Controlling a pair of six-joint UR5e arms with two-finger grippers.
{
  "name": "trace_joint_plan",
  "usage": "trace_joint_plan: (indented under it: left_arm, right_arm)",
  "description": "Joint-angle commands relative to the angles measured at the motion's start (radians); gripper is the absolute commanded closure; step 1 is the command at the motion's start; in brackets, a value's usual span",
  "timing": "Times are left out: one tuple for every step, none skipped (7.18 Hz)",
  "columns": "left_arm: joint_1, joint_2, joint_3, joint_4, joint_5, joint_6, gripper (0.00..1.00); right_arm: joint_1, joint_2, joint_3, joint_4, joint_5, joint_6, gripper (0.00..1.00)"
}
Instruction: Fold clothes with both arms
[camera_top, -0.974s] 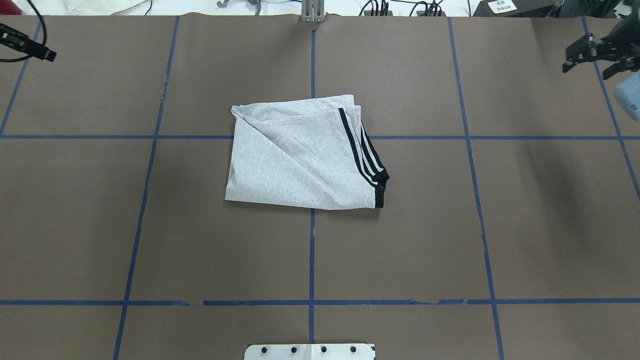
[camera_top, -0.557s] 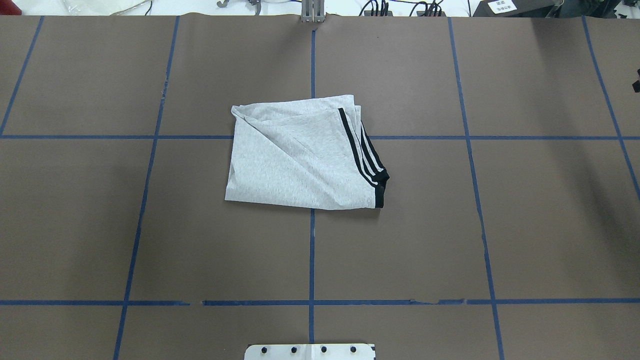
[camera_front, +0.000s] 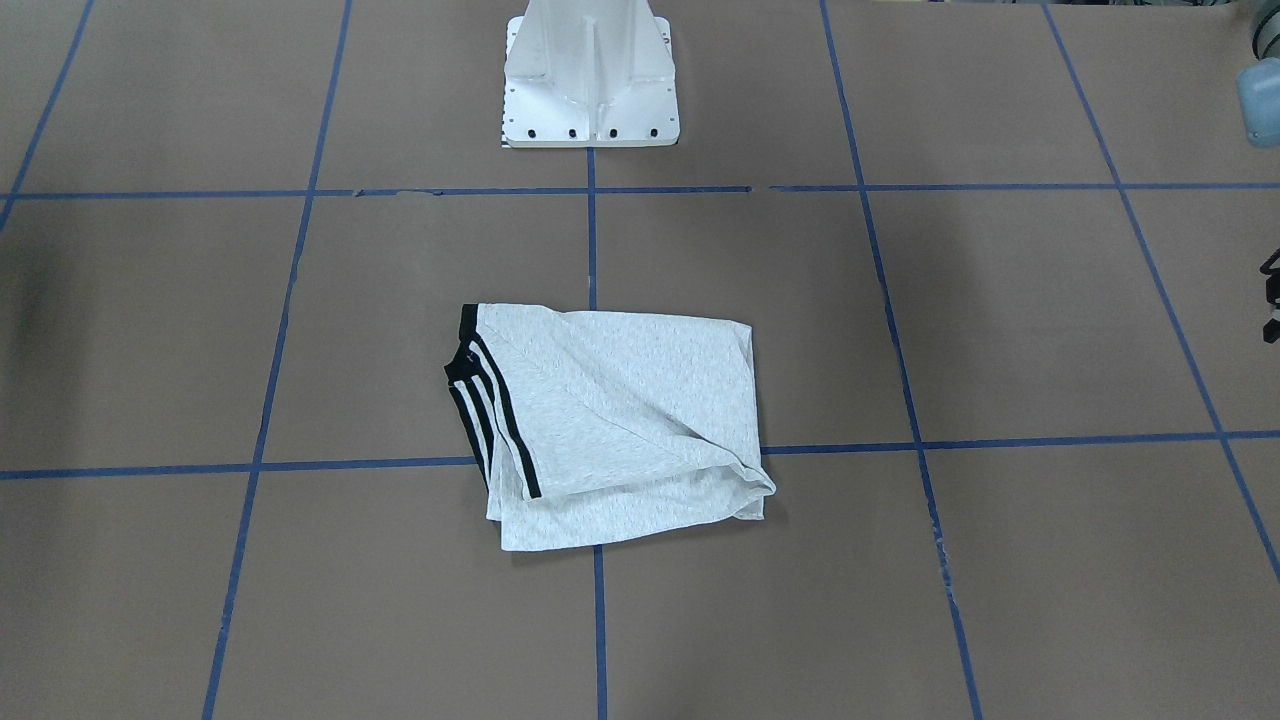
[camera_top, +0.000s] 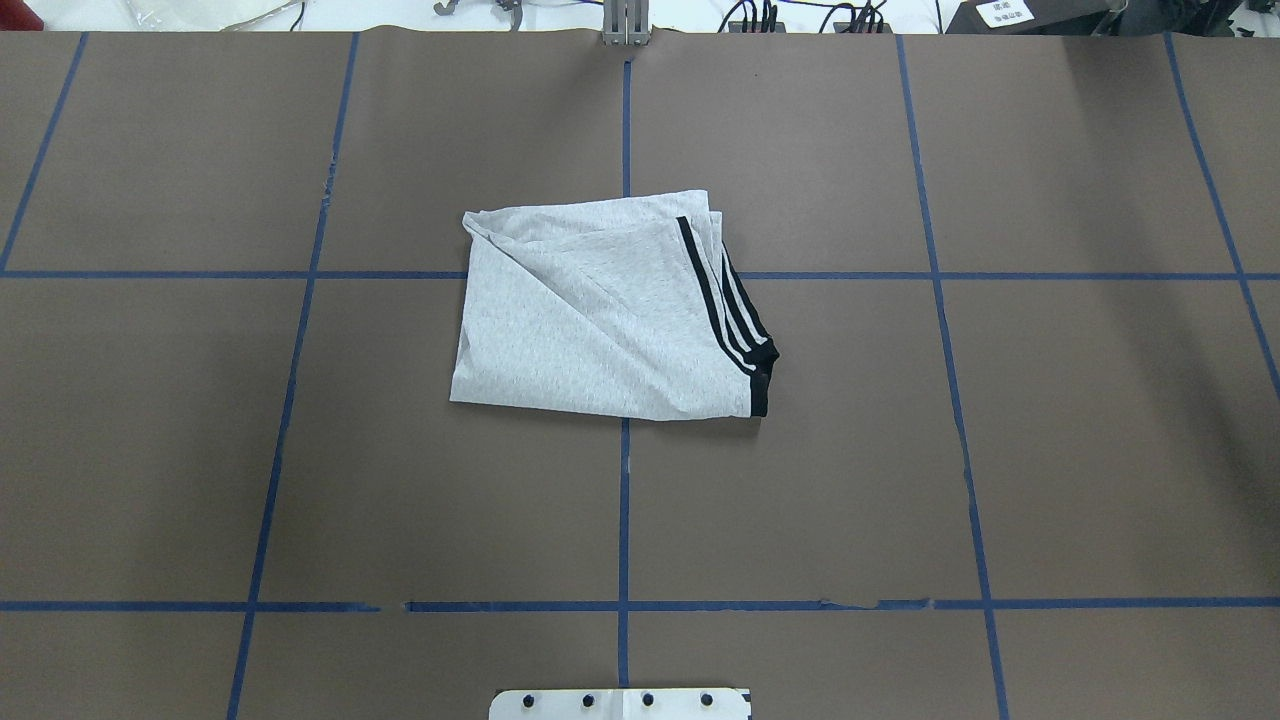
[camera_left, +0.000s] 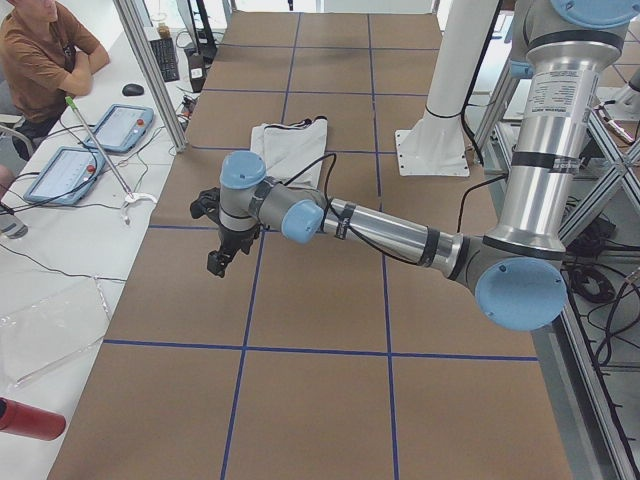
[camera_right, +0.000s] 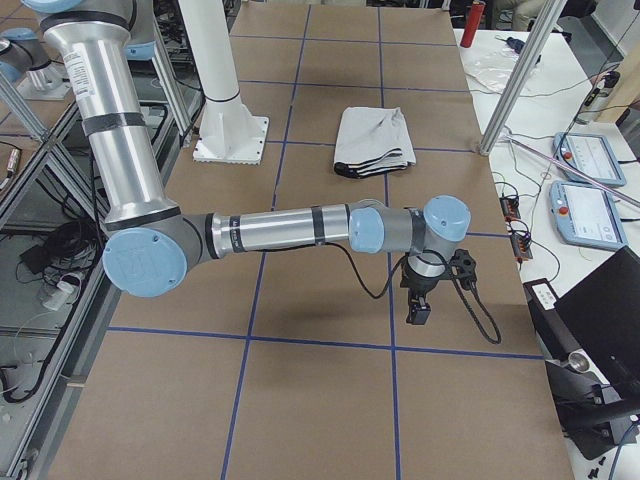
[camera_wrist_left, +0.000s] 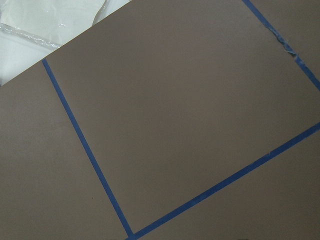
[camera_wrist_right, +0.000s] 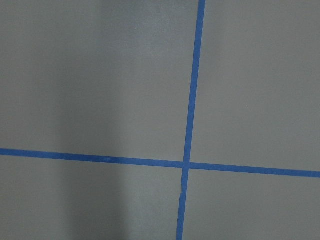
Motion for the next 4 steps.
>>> trace_joint_plan:
  left_arm:
    - [-0.002, -0.002, 0.013, 0.02, 0.0, -0.006, 0.05]
    - [-0.006, 0.001, 0.011, 0.066, -0.004, -0.007, 0.05]
    - [-0.031, 0.002, 0.014, 0.118, -0.086, -0.005, 0.05]
    - [-0.092, 0.002, 0.016, 0.132, -0.15, -0.005, 0.03]
  right_arm:
    - [0.001, -0.001, 0.023, -0.016, 0.01, 0.002, 0.0]
    - [0.001, -0.016, 0.014, -0.016, 0.05, 0.002, 0.0]
    - [0.001, -0.05, 0.021, -0.013, 0.083, 0.005, 0.0]
    - [0.001, -0.064, 0.028, -0.016, 0.087, 0.005, 0.0]
